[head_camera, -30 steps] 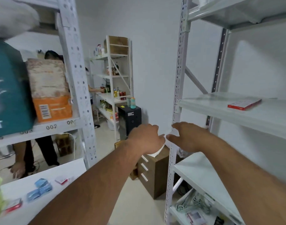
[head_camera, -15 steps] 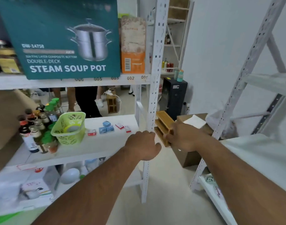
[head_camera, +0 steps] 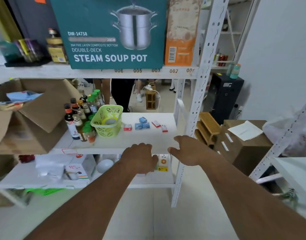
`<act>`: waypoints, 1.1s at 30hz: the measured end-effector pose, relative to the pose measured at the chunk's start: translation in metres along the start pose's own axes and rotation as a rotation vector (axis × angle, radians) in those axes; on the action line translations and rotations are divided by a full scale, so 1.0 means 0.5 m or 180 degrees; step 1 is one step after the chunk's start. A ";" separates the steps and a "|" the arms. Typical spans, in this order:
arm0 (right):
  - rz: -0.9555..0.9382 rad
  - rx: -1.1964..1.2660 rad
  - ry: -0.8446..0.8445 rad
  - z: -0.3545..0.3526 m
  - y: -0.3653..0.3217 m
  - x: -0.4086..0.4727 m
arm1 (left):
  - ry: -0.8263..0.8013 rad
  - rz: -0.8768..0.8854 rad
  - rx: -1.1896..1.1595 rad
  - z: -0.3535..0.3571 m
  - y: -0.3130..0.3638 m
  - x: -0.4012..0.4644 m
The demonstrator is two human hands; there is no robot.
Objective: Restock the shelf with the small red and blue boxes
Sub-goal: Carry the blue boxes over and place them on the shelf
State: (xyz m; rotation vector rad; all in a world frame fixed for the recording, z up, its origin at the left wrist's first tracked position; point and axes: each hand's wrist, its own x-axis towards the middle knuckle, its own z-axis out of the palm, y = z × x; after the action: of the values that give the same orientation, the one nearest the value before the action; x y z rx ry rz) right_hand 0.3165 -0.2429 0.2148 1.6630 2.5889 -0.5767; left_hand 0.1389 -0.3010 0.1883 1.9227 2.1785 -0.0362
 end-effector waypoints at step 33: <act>0.0226 -0.0207 -0.0374 0.085 -0.035 0.487 | -0.0342 -0.0188 -0.0103 0.044 -0.278 0.438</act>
State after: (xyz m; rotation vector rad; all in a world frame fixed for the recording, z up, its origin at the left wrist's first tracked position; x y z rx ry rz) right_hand 0.1869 -0.0494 0.1305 1.6411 2.4301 -0.5627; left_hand -0.0179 -0.1101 0.1059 1.7961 2.1516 -0.1110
